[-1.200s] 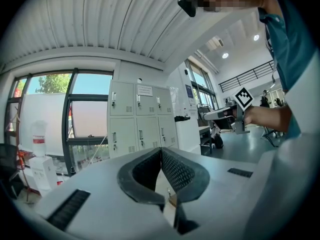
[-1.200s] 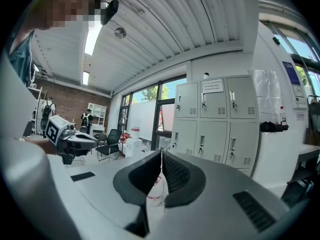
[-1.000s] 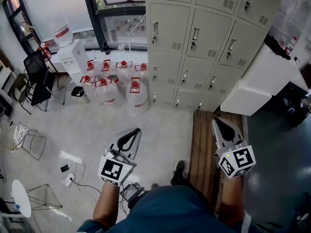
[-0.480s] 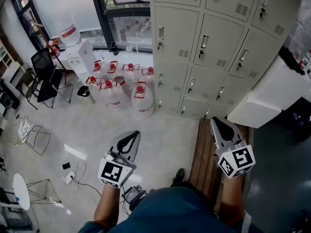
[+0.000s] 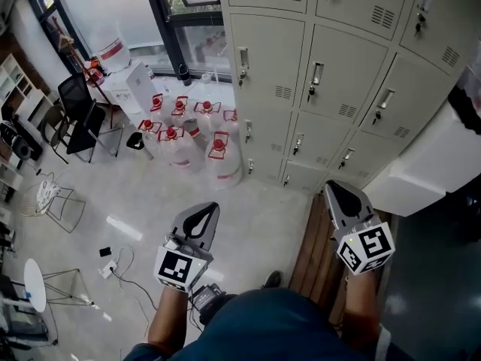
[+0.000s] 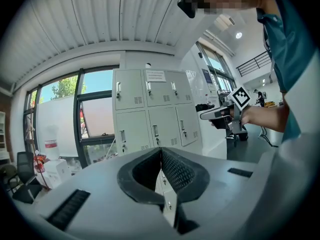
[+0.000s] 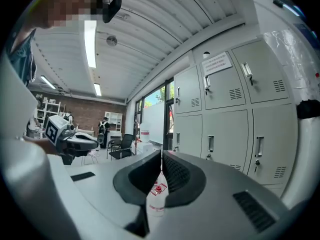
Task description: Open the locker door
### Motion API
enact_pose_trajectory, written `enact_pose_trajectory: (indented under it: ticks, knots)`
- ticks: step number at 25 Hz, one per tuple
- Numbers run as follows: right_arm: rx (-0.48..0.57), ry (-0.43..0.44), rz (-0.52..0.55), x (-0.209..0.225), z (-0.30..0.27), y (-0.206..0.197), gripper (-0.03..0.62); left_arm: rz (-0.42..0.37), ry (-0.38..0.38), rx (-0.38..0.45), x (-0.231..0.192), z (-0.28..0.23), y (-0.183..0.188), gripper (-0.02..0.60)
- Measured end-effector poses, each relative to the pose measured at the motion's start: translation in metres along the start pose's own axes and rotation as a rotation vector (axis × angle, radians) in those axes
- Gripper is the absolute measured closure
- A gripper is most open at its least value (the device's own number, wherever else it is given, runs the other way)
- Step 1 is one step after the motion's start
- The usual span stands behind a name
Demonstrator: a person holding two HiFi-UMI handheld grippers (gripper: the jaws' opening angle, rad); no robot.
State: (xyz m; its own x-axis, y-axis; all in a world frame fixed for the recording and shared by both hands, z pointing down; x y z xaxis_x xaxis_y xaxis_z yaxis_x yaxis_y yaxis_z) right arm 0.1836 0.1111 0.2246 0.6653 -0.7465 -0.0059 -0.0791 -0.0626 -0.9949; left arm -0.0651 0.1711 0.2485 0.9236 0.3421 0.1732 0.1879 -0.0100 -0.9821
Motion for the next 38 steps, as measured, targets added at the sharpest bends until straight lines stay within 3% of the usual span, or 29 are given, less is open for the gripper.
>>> enact_pose_trajectory:
  ticks: [9,20,28,38]
  knots:
    - [0.002,0.013,-0.034,0.063,0.007,-0.014,0.557,-0.04,0.005,-0.03,0.03,-0.057,0.008,0.565]
    - [-0.031,-0.134,-0.053,0.115,0.042,-0.034,0.557,-0.019,-0.169,-0.024,0.073,-0.138,0.004,0.565]
    - [-0.052,-0.225,-0.052,0.14,0.034,-0.03,0.557,-0.012,-0.259,-0.017,0.067,-0.192,-0.004,0.565]
    - [-0.067,-0.312,-0.063,0.158,-0.031,-0.016,0.557,-0.005,-0.329,-0.034,0.009,-0.26,-0.023,0.565]
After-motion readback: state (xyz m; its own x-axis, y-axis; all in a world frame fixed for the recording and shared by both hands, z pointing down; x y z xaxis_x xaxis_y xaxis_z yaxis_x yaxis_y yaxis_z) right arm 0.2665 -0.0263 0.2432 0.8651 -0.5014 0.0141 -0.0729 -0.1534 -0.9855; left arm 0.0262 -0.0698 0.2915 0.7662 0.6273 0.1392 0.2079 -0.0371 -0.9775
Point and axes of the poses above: the fingertips, and each gripper's own axes: z backward along the fingers, x to its right, y out of its top, the point moved 2 cm from there along z, backward along the fingers, and after that the axes turned 10 degrees about y, right-handed, at the moved point
